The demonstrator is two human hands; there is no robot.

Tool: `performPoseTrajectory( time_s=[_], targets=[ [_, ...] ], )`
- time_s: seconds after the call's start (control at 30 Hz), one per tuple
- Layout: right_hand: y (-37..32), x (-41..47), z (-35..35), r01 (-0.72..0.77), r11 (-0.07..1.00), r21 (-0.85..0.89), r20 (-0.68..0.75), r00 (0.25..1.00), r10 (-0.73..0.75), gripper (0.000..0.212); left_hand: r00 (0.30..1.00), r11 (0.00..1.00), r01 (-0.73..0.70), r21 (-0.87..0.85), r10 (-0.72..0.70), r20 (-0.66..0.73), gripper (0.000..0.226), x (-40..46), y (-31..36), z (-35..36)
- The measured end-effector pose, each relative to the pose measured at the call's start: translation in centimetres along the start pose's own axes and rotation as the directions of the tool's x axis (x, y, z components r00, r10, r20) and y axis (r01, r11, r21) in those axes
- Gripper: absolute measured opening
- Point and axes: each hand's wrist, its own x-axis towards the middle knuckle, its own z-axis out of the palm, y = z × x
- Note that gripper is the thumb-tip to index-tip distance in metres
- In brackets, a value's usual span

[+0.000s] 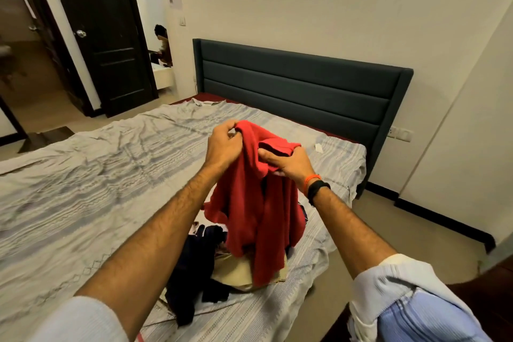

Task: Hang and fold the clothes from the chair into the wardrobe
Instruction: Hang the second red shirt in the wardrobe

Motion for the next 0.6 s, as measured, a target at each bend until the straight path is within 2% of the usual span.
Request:
performPoseTrajectory(
  time_s=[0.07, 0.13, 0.2, 0.27, 0.33, 0.4, 0.47, 0.53, 0.6],
  targets=[
    [0.3, 0.1, 0.5, -0.039, 0.996, -0.079, -0.140, 0.990, 0.028, 0.086, 0.999, 0.998, -0.037, 0.054, 0.037, 0.003, 0.021, 0.7, 0.4, 0.0],
    [0.5, 0.7, 0.7, -0.049, 0.999, -0.016, -0.210, 0.977, 0.044, 0.081, 1.000, 0.997, 0.002, 0.079, -0.001, -0.013, 0.017, 1.1, 0.4, -0.1],
    [0.2, 1.0, 1.1, -0.029, 0.999, 0.039, -0.199, 0.979, 0.036, 0.081, 0.999, 0.994, 0.050, 0.102, -0.049, -0.015, 0.020, 1.2, 0.3, -0.1],
    [0.7, 1.9, 1.3, -0.027, 1.000, -0.014, -0.154, 0.988, 0.025, 0.105, 0.994, 0.987, 0.106, 0.122, -0.104, -0.016, 0.026, 1.1, 0.2, 0.0],
    [1.3, 2.1, 1.8, -0.011, 0.997, -0.074, -0.034, 0.999, 0.009, 0.115, 0.981, 0.977, 0.193, 0.090, -0.191, -0.038, 0.031, 1.2, 0.2, 0.2],
    [0.7, 1.0, 2.3, -0.001, 0.992, -0.128, 0.016, 1.000, 0.003, 0.113, 0.953, 0.954, 0.295, -0.051, -0.297, -0.049, 0.026, 1.5, 0.2, 0.4],
    [0.1, 0.0, 2.7, -0.004, 0.983, -0.184, -0.007, 1.000, 0.003, 0.113, 0.915, 0.890, 0.381, -0.252, -0.401, -0.035, 0.018, 1.8, 0.2, 0.4],
    [-0.2, -0.7, 2.9, -0.004, 0.992, -0.126, -0.027, 1.000, 0.001, 0.107, 0.891, 0.806, 0.409, -0.427, -0.454, -0.002, 0.023, 1.7, 0.6, 0.3],
    [-0.2, -1.1, 3.0, 0.031, 0.992, -0.122, 0.025, 0.999, -0.028, 0.095, 0.883, 0.732, 0.391, -0.558, -0.470, 0.002, 0.028, 1.5, 1.2, 0.2]
  ],
)
